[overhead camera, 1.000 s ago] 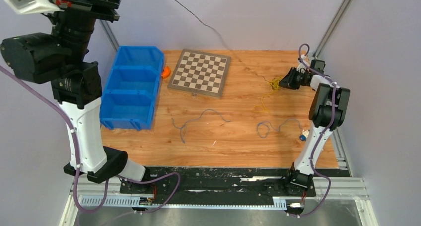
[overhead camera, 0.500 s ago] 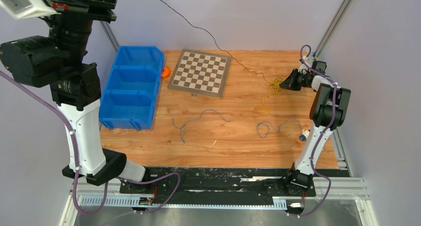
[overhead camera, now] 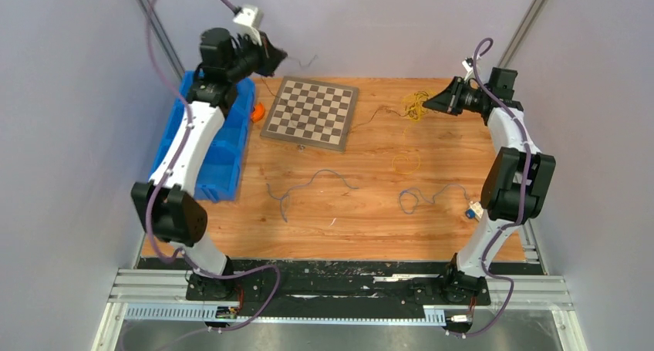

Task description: Untangle the cables

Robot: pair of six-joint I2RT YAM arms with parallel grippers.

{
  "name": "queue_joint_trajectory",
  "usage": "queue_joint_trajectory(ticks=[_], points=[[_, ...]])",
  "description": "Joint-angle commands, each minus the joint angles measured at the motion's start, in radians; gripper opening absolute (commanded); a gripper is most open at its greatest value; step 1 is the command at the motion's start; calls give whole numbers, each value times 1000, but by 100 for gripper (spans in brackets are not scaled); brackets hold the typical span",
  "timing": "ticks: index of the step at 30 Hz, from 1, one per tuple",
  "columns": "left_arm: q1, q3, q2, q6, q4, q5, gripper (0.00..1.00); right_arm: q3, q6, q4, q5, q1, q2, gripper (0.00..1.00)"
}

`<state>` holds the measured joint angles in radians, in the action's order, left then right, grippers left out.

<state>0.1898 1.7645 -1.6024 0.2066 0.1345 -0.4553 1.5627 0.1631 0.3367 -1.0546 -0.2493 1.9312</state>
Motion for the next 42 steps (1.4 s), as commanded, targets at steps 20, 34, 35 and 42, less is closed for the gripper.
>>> queue_joint_trajectory(ticks=[20, 34, 35, 42], points=[[-16, -322, 30, -389, 285, -370, 76, -10, 105, -49, -120, 229, -143, 0], [252, -448, 23, -625, -77, -448, 74, -27, 136, -50, -121, 350, -185, 0], [268, -446, 14, -627, -86, -439, 74, -28, 136, -51, -119, 356, -186, 0], [330, -437, -38, -656, -100, -390, 48, -22, 141, -51, -109, 367, -169, 0]])
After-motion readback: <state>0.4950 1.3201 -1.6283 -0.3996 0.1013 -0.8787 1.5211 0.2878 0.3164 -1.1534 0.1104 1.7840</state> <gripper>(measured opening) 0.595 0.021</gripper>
